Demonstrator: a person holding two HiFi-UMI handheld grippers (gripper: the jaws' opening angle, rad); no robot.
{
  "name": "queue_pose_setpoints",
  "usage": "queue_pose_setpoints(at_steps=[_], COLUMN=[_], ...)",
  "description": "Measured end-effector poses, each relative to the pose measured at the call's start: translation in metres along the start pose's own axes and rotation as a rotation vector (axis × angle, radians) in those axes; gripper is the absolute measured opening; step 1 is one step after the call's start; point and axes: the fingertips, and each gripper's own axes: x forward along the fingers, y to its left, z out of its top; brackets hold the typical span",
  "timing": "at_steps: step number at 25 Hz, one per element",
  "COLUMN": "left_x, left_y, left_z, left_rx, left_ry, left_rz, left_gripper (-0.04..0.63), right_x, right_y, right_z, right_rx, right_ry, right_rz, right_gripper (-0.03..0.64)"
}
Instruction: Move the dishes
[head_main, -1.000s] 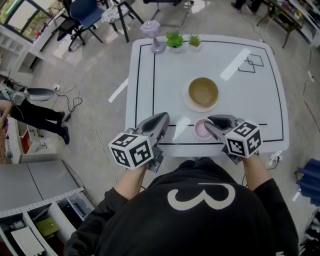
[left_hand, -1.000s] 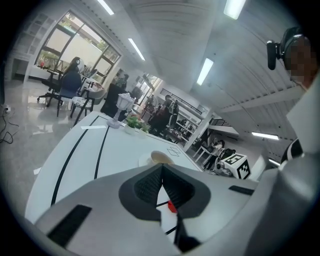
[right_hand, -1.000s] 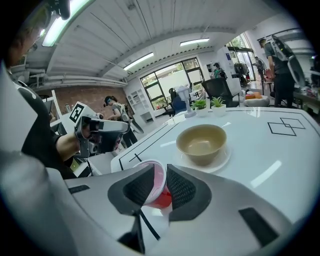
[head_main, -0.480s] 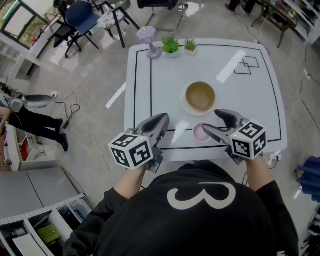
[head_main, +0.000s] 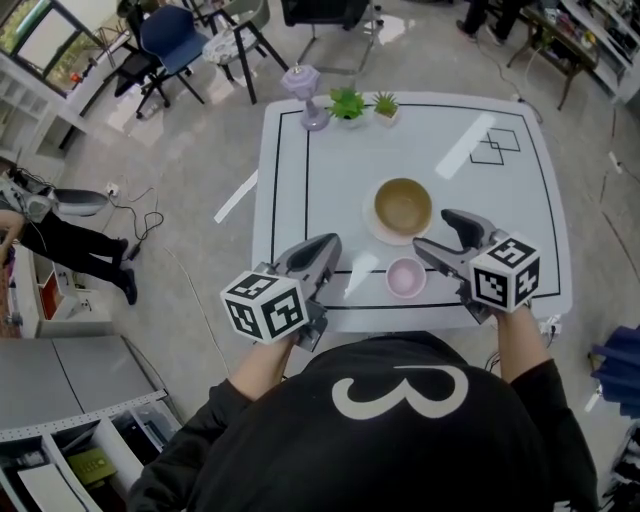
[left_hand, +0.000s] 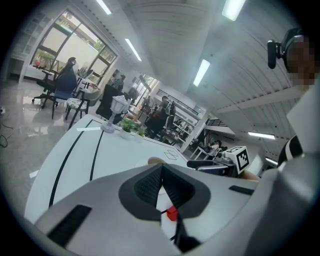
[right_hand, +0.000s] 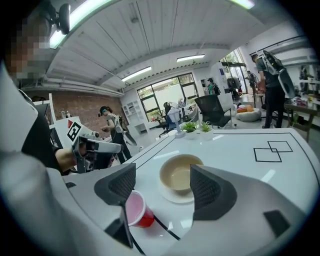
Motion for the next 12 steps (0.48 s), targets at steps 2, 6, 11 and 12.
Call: queue_pose_setpoints(at_steps=[2, 6, 11, 12], left_x=[0.0, -0.003, -0.004, -0.004], left_y=[-0.001, 0.002, 0.008, 0.009], left_z=[0.002, 0.007, 0.013, 0.014], left_rx=[0.002, 0.0, -0.011, -0.011], left_ry=[-0.004, -0.015, -0.032, -0.034], left_rz=[0.003, 0.012, 0.027, 0.03], left_gripper=[0.003, 0.003, 0.003, 0.003], right_x=[0.002, 0.011, 0.026, 0.03], right_y=[-0.007, -0.021, -0.04, -0.044], right_z=[0.004, 0.009, 0.01, 0.009], right_rx=[0.011, 0.03, 0.022, 0.014], right_ry=[-0.006, -0.006, 0.018, 0.028], right_rz=[-0.008, -0.023, -0.059, -0.067], right_gripper=[0.328, 0.325, 0.319, 0.316])
